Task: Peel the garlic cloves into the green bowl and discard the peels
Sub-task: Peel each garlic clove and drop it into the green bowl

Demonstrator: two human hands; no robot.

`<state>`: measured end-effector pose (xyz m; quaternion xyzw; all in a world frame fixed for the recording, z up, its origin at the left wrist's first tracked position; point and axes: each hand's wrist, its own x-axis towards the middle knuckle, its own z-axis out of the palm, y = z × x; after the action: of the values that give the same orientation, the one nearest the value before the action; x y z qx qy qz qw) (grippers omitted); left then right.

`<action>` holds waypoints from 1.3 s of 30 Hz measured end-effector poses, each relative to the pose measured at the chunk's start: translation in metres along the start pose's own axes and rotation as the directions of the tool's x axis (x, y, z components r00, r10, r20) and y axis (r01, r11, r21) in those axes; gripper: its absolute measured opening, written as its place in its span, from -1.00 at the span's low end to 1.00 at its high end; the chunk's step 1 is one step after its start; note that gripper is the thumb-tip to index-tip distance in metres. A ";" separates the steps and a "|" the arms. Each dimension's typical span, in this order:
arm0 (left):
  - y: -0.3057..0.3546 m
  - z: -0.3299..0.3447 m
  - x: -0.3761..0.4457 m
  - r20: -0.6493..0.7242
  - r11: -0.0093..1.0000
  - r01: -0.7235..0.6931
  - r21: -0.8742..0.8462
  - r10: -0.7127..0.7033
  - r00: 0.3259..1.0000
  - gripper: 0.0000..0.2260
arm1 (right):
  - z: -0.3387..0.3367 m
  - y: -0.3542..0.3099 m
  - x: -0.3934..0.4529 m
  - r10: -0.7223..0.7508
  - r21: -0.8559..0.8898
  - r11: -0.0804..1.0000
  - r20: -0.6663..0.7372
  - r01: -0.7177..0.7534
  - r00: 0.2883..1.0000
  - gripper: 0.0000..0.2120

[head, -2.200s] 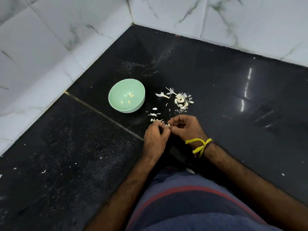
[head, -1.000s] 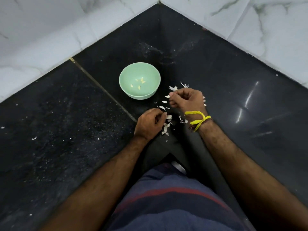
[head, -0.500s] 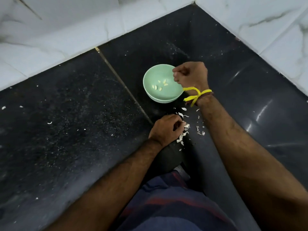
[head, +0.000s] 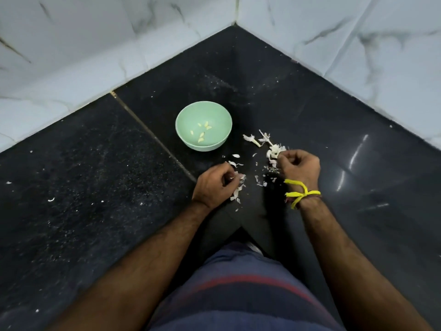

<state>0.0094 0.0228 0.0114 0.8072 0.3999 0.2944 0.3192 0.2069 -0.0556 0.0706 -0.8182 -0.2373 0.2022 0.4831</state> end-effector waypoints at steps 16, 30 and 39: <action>0.010 0.028 0.008 -0.106 0.996 0.040 -0.076 -0.048 0.993 -0.88 | -0.019 0.016 0.022 0.002 -0.202 0.979 -0.057 -0.014 0.998 -0.90; 0.015 0.026 0.009 -0.041 1.000 0.024 -0.004 -0.024 0.999 -0.82 | -0.003 0.019 0.043 -0.087 -0.626 0.732 0.306 0.269 0.948 -0.89; 0.015 0.026 0.007 -0.078 0.998 -0.058 -0.015 0.057 0.995 -0.80 | -0.004 0.006 0.027 -0.224 -0.571 0.768 0.184 0.290 0.957 -0.95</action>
<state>0.0389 0.0145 0.0083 0.8037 0.3861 0.3378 0.3016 0.2324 -0.0450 0.0647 -0.8756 -0.4231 0.0930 0.2136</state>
